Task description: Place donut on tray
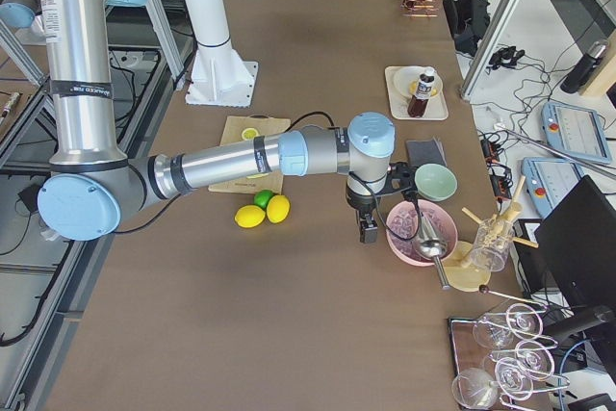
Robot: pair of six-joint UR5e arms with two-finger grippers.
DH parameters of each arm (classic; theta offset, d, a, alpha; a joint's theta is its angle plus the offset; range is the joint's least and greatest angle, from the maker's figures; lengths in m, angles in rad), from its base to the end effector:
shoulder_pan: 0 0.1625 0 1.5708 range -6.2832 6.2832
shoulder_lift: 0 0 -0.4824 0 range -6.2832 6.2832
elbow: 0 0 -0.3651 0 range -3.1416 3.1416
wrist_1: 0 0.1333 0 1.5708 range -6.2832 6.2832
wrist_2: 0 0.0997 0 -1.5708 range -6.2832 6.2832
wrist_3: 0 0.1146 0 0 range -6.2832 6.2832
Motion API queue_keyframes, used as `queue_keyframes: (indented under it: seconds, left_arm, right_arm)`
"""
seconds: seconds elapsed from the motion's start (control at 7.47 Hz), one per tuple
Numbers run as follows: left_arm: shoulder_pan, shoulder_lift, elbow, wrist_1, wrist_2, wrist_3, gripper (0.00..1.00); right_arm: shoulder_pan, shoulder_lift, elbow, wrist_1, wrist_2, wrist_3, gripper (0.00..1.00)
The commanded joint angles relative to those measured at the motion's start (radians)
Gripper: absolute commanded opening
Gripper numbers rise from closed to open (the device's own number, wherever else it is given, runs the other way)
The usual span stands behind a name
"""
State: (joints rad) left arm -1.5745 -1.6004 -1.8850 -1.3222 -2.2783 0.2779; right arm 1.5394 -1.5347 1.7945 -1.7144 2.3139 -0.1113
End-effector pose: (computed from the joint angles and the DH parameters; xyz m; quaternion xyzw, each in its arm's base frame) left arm -0.0605 -0.4653 0.5988 0.0928 0.3363 0.1444 0.9260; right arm 0.0407 -0.4806 0.6231 0.0685 -0.3600 -0.0873 0.9263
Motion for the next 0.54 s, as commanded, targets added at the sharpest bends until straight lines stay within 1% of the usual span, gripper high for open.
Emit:
queue_keyframes:
  seconds: [0.0, 0.13, 0.4]
  left_arm:
    - [0.001, 0.066, 0.036, -0.153, 0.0, -0.009, 0.98]
    - [0.001, 0.088, 0.061, -0.208, -0.007, -0.009, 0.97]
    - [-0.001, 0.112, 0.073, -0.244, -0.007, -0.013, 0.98]
  right_arm:
    - [-0.001, 0.002, 0.0, 0.001, 0.001, 0.001, 1.0]
    - [-0.001, 0.002, 0.0, 0.001, 0.001, 0.001, 1.0]
    - [-0.001, 0.004, 0.0, 0.001, 0.001, 0.001, 1.0]
